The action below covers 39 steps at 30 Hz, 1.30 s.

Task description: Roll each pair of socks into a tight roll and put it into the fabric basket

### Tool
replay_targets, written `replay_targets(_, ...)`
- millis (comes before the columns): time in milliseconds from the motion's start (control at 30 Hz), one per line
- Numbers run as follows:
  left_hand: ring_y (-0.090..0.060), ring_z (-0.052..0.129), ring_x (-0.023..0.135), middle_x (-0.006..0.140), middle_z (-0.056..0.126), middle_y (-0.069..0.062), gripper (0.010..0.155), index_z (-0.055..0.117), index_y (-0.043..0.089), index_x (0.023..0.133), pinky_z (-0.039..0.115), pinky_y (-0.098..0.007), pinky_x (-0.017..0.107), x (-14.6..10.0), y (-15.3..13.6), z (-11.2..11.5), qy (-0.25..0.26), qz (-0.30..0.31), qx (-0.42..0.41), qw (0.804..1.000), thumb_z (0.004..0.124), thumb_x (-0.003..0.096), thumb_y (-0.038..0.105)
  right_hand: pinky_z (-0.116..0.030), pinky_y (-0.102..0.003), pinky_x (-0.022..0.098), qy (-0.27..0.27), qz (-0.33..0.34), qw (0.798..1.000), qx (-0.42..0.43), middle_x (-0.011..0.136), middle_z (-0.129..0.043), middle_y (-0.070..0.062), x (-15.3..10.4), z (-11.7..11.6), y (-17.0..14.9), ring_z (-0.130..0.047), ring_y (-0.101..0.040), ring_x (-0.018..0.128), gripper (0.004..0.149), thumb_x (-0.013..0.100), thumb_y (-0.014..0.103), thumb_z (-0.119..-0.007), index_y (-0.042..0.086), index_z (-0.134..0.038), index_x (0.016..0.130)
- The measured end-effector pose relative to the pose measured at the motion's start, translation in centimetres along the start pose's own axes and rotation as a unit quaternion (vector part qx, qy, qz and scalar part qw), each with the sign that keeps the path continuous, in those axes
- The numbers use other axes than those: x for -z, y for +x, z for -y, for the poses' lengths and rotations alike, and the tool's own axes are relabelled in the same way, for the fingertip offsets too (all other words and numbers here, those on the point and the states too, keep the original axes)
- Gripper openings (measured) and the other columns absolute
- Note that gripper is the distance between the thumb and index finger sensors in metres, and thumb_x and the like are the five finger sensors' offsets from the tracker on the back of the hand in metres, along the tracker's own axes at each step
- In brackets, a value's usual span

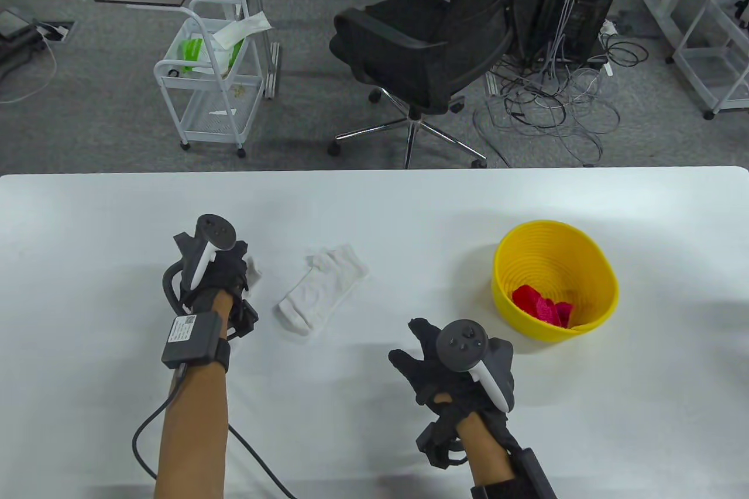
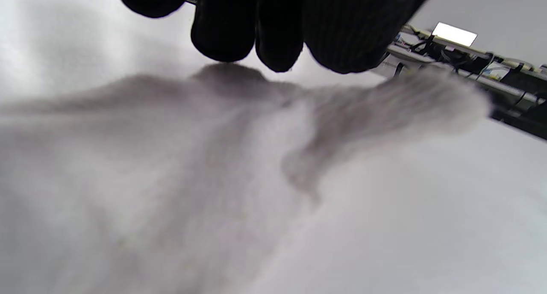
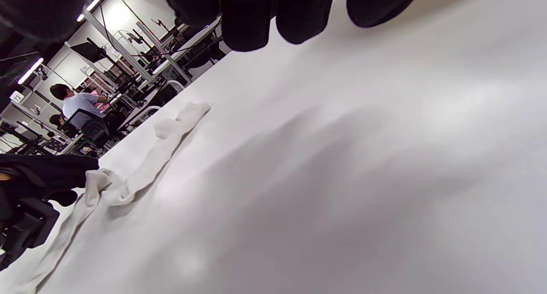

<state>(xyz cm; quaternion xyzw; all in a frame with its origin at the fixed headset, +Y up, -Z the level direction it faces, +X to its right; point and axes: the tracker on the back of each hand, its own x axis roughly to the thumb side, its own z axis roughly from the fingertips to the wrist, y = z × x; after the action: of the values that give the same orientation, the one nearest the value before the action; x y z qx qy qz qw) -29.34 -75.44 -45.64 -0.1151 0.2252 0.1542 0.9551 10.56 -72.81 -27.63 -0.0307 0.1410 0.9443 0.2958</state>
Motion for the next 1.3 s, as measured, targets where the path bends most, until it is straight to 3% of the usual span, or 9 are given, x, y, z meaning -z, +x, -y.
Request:
replay_targets(233,-0.021,0.076,0.081,0.097,0.076,0.008,0.054,0.081,0.040,0.089,0.058,-0.046,0.067,0.5,0.4,1.4,0.037,-0.009,0.040,0.998,0.087,0.0358,0.040,-0.057,-0.061,0.071,-0.002,0.000,1.000,-0.002,0.113,-0.061,0.002,-0.1,-0.2,0.1,-0.061,-0.032,0.107,0.081,0.038,0.073,-0.067,0.033,-0.047,0.106)
replay_targets(367,-0.021,0.077,0.080,0.093,0.080,0.008,0.043,0.087,0.039,0.079,0.057,-0.046,0.068,0.4,0.5,1.4,0.042,-0.007,0.035,0.998,0.088,0.0362,0.038,-0.057,-0.061,0.070,-0.003,0.003,1.000,-0.001,0.113,-0.062,0.002,-0.2,-0.2,0.1,-0.061,-0.032,0.107,0.081,0.038,0.073,-0.068,0.033,-0.048,0.106)
replay_targets(467,-0.020,0.076,0.081,0.094,0.079,0.009,0.042,0.085,0.038,0.079,0.056,-0.046,0.069,0.3,0.5,1.5,0.033,-0.004,0.038,0.999,0.084,0.0371,0.038,-0.057,-0.061,0.070,-0.005,0.002,1.000,0.004,0.113,-0.062,0.002,-0.1,-0.1,0.0,-0.062,-0.032,0.107,0.081,0.038,0.073,-0.068,0.033,-0.048,0.106)
replay_targets(700,-0.021,0.079,0.082,0.094,0.082,0.008,0.042,0.083,0.039,0.080,0.057,-0.048,0.068,-2.1,0.1,-1.6,0.038,0.030,-0.005,0.999,0.082,0.0383,0.039,-0.058,-0.061,0.070,-0.005,-0.008,1.000,0.014,0.112,-0.062,0.001,0.1,0.2,-0.7,-0.062,-0.032,0.106,0.081,0.038,0.072,-0.068,0.033,-0.048,0.106)
replay_targets(1033,-0.023,0.084,0.078,0.091,0.088,0.005,0.043,0.082,0.037,0.081,0.059,-0.049,0.065,-9.9,-0.1,-7.1,0.075,0.103,-0.025,0.991,0.081,0.0390,0.041,-0.059,-0.061,0.069,-0.013,-0.006,0.999,0.038,0.111,-0.065,0.000,-0.2,0.8,-1.4,-0.065,-0.032,0.104,0.081,0.038,0.071,-0.068,0.031,-0.048,0.105)
replay_targets(1300,-0.026,0.090,0.071,0.083,0.093,-0.001,0.045,0.082,0.028,0.081,0.063,-0.051,0.061,-19.3,2.1,-10.7,0.120,0.188,-0.026,0.974,0.080,0.0384,0.043,-0.060,-0.060,0.068,-0.026,-0.003,0.997,0.071,0.109,-0.067,0.000,-0.5,2.0,-2.3,-0.067,-0.031,0.103,0.080,0.039,0.071,-0.068,0.031,-0.048,0.105)
